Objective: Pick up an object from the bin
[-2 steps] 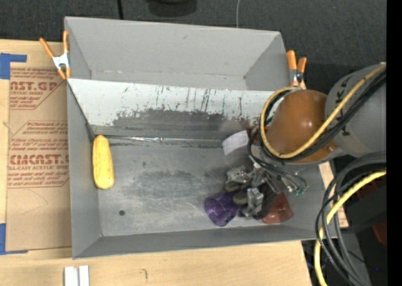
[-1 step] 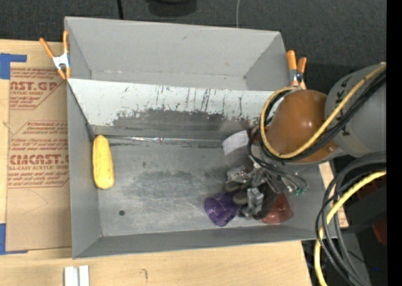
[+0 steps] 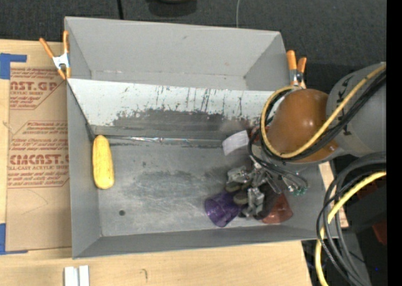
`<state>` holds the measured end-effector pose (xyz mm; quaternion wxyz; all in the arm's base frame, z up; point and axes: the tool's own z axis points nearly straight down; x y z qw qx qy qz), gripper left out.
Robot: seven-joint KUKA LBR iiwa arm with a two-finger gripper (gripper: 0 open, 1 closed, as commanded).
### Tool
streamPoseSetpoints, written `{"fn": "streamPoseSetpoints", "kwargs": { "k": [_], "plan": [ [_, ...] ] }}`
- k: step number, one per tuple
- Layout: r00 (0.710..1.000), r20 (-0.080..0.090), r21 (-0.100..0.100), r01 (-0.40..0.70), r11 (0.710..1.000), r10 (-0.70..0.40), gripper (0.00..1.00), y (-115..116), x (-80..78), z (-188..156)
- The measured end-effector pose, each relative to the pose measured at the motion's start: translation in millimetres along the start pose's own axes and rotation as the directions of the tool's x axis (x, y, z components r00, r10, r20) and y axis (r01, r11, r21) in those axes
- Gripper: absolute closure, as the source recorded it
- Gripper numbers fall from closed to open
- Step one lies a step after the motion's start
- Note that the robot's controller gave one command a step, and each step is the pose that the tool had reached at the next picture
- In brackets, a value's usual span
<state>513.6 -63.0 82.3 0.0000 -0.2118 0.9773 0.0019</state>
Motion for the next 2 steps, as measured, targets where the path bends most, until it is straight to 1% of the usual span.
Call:
{"fn": "streamPoseSetpoints", "kwargs": {
  "k": [2],
  "plan": [
    [1.000,0.002,0.004,0.000,1.000,0.000,1.00,-0.3,-1.0,-15.2]
  ]
}}
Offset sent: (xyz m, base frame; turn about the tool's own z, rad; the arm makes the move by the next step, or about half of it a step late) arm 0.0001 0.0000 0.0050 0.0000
